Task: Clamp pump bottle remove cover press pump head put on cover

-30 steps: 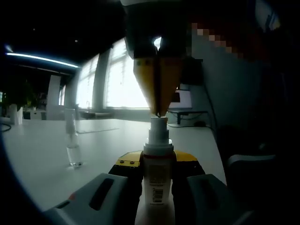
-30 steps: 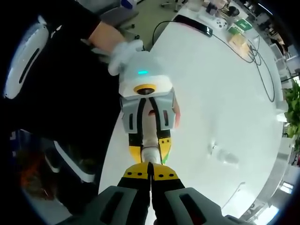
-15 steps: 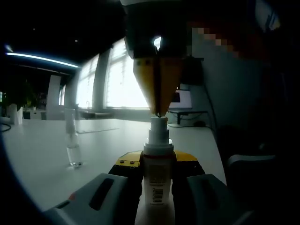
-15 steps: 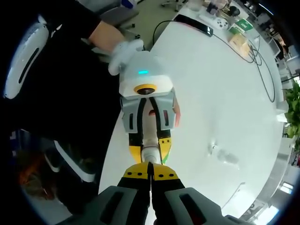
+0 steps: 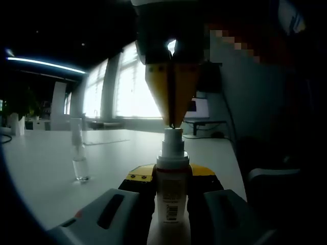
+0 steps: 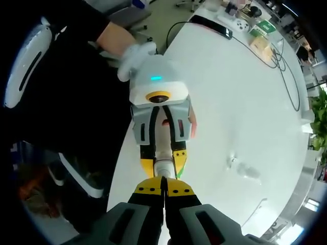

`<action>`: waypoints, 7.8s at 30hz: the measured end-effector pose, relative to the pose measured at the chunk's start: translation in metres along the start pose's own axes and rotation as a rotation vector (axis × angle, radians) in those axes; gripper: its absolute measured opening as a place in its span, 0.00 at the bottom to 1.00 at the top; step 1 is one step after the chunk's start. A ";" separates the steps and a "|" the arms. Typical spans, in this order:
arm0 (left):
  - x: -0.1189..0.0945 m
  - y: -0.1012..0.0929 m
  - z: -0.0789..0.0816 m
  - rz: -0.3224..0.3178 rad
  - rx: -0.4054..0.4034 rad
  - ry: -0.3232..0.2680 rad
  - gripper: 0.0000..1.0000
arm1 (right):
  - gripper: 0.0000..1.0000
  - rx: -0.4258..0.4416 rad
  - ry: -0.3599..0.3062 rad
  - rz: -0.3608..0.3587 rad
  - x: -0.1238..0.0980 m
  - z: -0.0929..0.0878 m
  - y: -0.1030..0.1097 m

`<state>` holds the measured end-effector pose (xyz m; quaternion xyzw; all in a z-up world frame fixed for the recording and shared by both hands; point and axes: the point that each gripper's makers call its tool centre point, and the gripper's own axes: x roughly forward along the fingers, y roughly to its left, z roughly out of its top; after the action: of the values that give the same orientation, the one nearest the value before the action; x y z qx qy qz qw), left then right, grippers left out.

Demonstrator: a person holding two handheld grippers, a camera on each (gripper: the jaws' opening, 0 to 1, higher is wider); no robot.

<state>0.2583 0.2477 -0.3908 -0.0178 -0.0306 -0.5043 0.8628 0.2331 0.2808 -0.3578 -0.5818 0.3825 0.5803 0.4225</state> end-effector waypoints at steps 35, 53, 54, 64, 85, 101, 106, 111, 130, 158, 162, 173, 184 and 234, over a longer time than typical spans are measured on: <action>0.000 0.001 0.000 0.000 -0.002 0.000 0.14 | 0.00 -0.005 0.016 -0.003 -0.001 -0.002 -0.001; 0.000 0.000 0.000 0.000 -0.001 0.001 0.14 | 0.00 -0.001 -0.002 -0.002 -0.001 -0.001 0.000; 0.000 0.000 0.000 0.001 -0.001 0.001 0.14 | 0.00 0.002 -0.003 -0.001 -0.001 -0.001 0.000; 0.000 -0.001 0.000 0.000 -0.001 0.001 0.14 | 0.00 0.003 0.002 -0.007 -0.001 -0.001 0.000; 0.000 0.000 0.000 -0.001 0.000 0.001 0.14 | 0.00 0.007 0.007 0.005 -0.001 -0.001 0.000; 0.000 0.001 0.000 0.000 -0.001 0.001 0.14 | 0.00 0.047 -0.008 0.009 0.005 0.000 0.000; 0.000 0.001 0.000 0.000 0.000 0.001 0.14 | 0.00 0.020 0.007 -0.002 0.004 0.001 0.001; 0.000 0.001 0.000 -0.001 0.000 0.001 0.14 | 0.00 0.015 0.013 0.002 0.000 0.000 0.000; 0.000 0.000 0.000 -0.001 0.000 0.001 0.14 | 0.00 0.024 -0.009 -0.008 -0.001 -0.001 0.000; 0.000 -0.001 0.000 -0.003 -0.001 0.002 0.14 | 0.00 0.026 -0.019 0.003 -0.001 -0.001 0.000; 0.000 -0.001 0.000 -0.003 -0.001 0.002 0.14 | 0.00 0.025 -0.017 0.006 -0.001 -0.001 0.000; 0.000 -0.001 0.000 -0.003 -0.001 0.002 0.14 | 0.00 0.026 -0.017 0.007 -0.001 -0.001 0.000; 0.000 0.000 -0.001 -0.002 0.000 0.002 0.14 | 0.00 0.029 -0.007 -0.001 0.003 -0.001 0.000; 0.000 -0.001 0.000 -0.002 -0.001 0.003 0.14 | 0.00 0.043 -0.041 -0.003 -0.002 -0.001 0.000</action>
<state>0.2577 0.2472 -0.3913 -0.0175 -0.0293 -0.5051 0.8624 0.2338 0.2799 -0.3563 -0.5610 0.3853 0.5831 0.4436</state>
